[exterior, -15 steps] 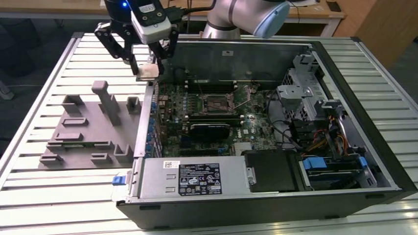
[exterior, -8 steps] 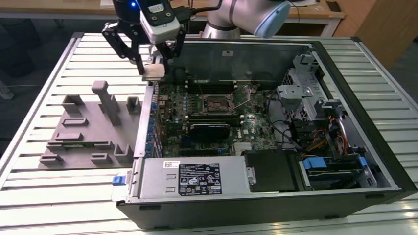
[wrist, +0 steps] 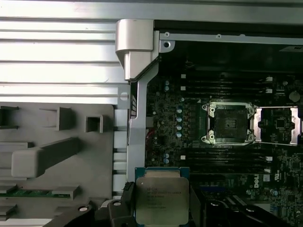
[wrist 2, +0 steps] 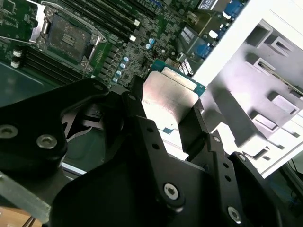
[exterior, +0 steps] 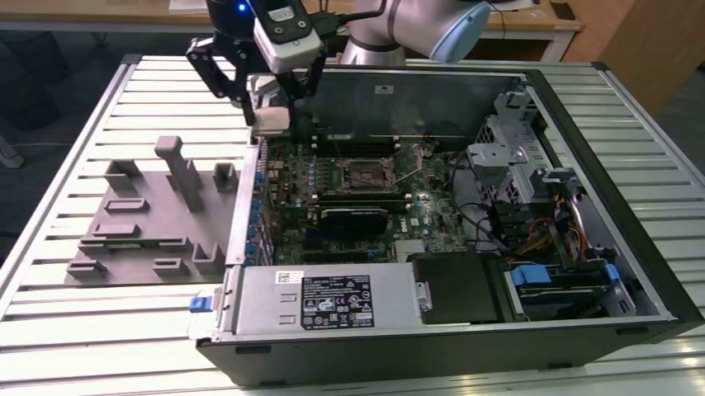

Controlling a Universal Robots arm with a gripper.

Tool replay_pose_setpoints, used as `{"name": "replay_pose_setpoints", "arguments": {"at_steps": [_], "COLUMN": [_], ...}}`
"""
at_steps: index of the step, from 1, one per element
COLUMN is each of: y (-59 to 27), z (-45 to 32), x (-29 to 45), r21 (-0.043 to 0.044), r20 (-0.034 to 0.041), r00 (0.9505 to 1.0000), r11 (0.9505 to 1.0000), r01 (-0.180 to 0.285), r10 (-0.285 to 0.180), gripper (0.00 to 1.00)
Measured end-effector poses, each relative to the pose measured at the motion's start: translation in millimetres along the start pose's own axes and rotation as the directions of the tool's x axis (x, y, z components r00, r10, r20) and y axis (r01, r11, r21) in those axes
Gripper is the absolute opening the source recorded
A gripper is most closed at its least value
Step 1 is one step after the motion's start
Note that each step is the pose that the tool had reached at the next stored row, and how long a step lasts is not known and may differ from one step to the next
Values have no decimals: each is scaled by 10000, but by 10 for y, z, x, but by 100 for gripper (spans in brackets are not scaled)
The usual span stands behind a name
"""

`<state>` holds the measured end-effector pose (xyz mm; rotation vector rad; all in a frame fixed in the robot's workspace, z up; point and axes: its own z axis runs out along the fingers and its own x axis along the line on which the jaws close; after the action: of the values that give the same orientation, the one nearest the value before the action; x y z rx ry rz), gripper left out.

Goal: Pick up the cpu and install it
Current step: 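Pick up the cpu and move it towards the insertion slot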

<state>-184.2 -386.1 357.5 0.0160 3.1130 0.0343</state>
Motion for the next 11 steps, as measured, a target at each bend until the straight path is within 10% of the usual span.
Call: {"name": "replay_pose_setpoints", "arguments": {"at_steps": [11], "y": [12], "z": [6], "x": [-202], "r21": [0], "r20": [-3], "r00": [10000], "r11": [10000], "r01": [0], "r10": [0], "gripper": [54]}}
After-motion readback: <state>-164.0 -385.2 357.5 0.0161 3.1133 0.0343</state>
